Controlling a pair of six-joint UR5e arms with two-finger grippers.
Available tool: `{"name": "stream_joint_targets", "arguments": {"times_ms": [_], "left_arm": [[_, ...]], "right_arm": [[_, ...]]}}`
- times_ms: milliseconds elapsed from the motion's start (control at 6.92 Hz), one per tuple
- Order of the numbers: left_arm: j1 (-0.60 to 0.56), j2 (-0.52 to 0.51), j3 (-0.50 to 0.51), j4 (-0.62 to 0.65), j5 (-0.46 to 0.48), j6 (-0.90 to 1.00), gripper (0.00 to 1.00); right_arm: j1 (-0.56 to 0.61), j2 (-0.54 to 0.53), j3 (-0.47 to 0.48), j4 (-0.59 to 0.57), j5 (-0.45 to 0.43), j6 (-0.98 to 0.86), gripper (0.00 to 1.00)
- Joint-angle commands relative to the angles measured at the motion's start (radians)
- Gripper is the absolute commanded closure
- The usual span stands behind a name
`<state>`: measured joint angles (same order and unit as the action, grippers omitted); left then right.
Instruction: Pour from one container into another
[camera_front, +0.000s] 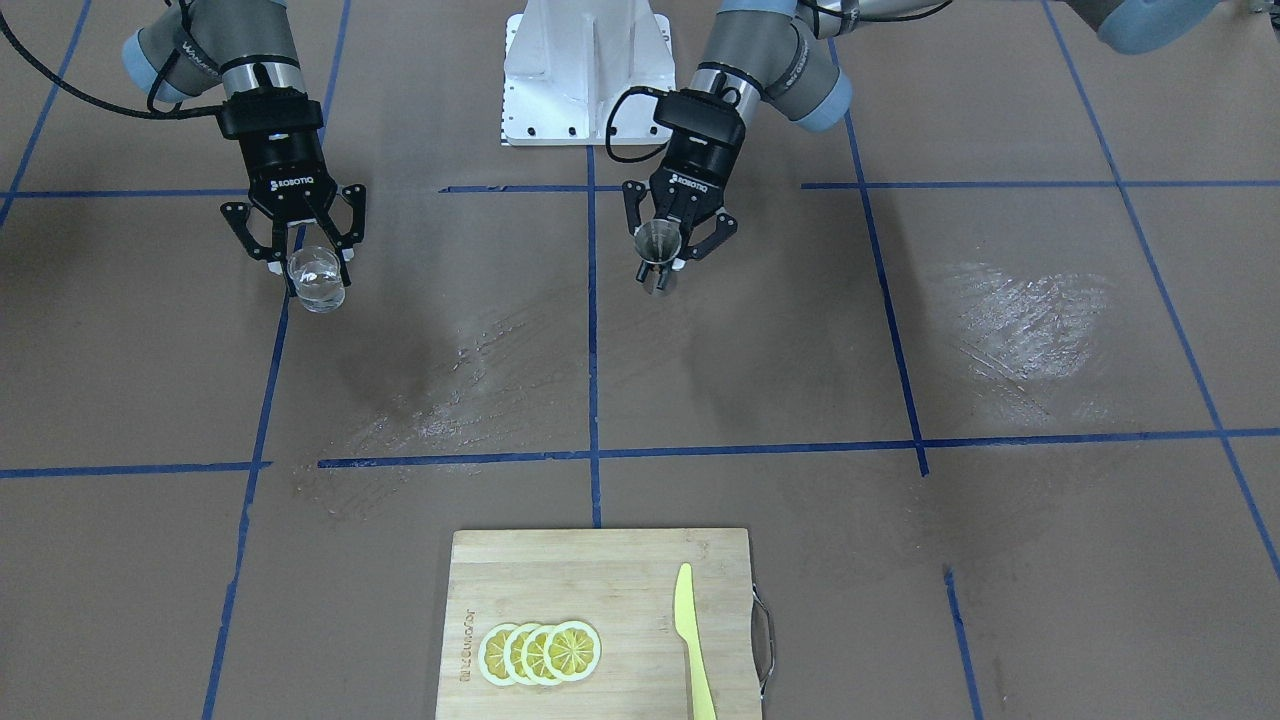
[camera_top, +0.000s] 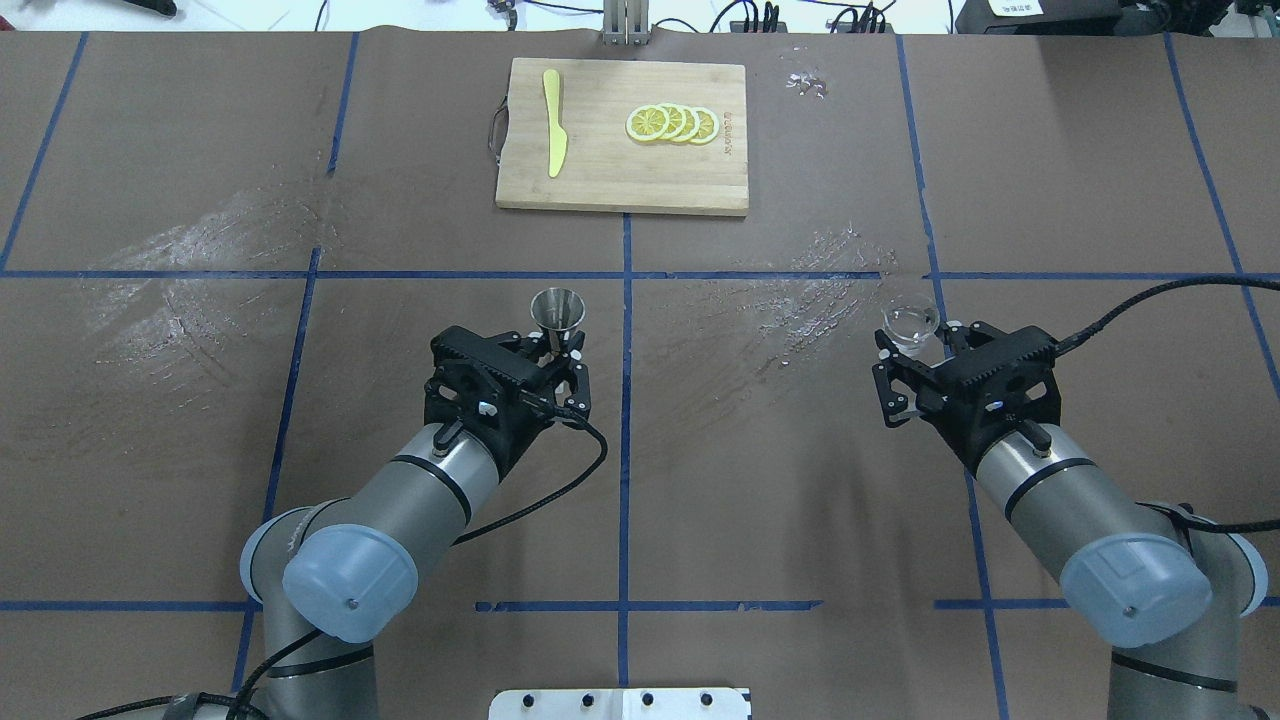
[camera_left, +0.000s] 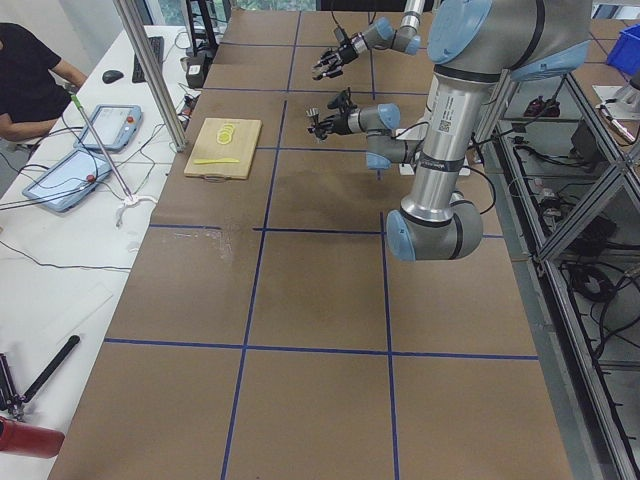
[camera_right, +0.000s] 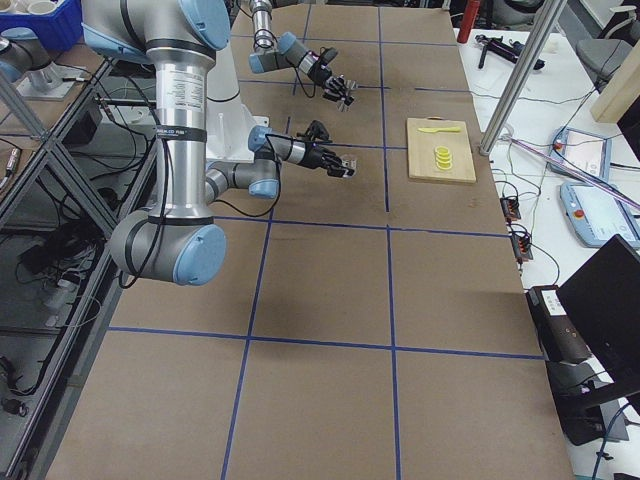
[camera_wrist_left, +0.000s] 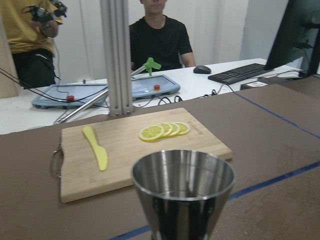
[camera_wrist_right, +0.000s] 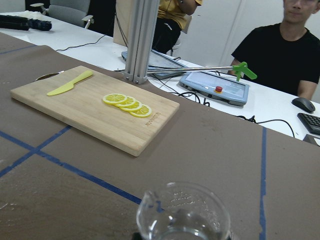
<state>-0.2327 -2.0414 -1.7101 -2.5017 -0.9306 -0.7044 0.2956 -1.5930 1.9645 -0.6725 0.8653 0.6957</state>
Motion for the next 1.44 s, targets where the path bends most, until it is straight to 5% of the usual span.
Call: {"name": "stream_joint_targets", "arguments": {"times_ms": [0, 289, 867, 1300], "left_arm": [[0.007, -0.052, 0.015, -0.011, -0.086, 0.025, 1.0], [0.006, -0.074, 0.073, -0.092, -0.152, 0.098, 1.0], [-0.005, -0.152, 0.22, -0.147, -0.154, 0.112, 1.0], [-0.008, -0.21, 0.282, -0.151, -0.151, 0.134, 1.0]], "right_arm": [[0.097, 0.047, 0.036, -0.028, 0.25, -0.16, 1.0], [0.196, 0.115, 0.077, -0.122, 0.5, -0.206, 1.0], [0.262, 0.134, 0.14, -0.18, 0.589, -0.286, 1.0], [0.257, 0.255, 0.186, -0.407, 0.586, -0.403, 1.0]]}}
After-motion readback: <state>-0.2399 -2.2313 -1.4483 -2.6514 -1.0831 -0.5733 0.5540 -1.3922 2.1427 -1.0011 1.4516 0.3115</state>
